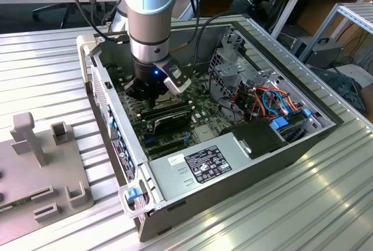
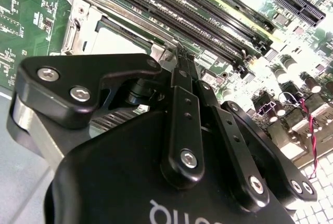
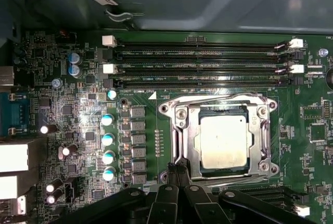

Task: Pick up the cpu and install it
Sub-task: 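Install the second cpu locking lever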

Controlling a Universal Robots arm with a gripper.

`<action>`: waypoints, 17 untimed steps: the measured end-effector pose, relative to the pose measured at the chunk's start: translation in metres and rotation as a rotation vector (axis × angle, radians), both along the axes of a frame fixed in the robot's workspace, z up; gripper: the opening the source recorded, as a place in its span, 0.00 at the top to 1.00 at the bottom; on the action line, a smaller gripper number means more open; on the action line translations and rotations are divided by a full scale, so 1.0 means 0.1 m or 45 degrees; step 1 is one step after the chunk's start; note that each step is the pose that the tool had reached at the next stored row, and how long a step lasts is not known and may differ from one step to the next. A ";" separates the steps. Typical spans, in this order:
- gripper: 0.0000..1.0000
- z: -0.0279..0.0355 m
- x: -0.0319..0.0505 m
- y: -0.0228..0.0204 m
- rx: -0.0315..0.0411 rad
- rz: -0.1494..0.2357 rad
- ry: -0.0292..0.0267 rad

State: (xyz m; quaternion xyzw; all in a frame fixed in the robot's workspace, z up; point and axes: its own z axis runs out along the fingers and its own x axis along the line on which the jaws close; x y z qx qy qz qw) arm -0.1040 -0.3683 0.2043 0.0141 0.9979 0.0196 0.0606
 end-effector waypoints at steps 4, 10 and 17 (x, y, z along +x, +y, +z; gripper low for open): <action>0.89 0.000 -0.017 0.000 0.0042 0.000 -0.0061; 0.89 -0.001 -0.036 0.000 0.0063 0.000 -0.0131; 0.89 -0.002 -0.038 0.000 0.0055 0.000 -0.0129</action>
